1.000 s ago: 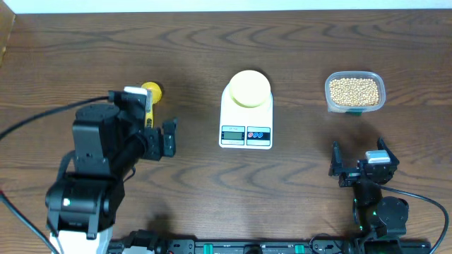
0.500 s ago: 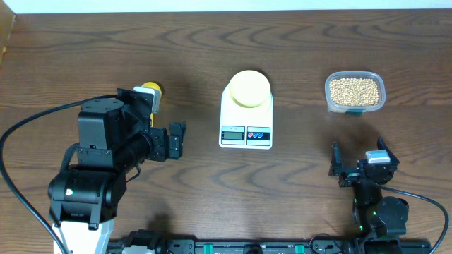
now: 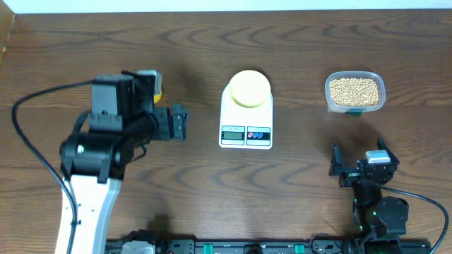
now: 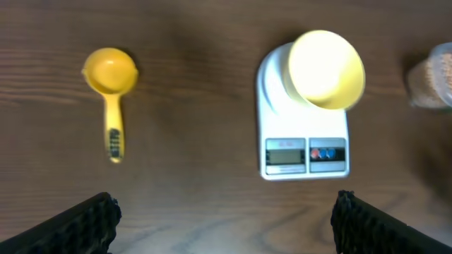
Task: Scoop item into bowl and weigh 50g on scale
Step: 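Move the left gripper forward over the yellow scoop handle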
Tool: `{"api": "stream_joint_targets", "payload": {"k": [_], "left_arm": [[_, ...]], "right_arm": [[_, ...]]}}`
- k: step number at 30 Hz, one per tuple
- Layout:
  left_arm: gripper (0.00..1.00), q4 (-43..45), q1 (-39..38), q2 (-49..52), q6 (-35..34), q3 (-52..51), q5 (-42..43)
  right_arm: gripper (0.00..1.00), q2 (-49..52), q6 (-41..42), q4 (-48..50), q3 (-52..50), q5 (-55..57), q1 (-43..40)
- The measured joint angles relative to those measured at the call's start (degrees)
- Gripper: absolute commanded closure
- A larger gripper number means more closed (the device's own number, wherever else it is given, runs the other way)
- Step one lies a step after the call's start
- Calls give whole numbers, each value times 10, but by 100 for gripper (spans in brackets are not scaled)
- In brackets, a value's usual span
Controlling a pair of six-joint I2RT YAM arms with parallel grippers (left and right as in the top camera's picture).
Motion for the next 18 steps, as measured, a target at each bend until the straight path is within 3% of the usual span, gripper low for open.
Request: {"api": "stream_joint_targets", "payload": {"k": [8, 18], "left_arm": [[3, -18, 8, 59, -7, 106, -65], [3, -16, 109, 127, 27, 130, -87]], "right_arm": [[1, 0, 0, 0, 0, 0, 0], [1, 0, 0, 0, 0, 0, 0]]}}
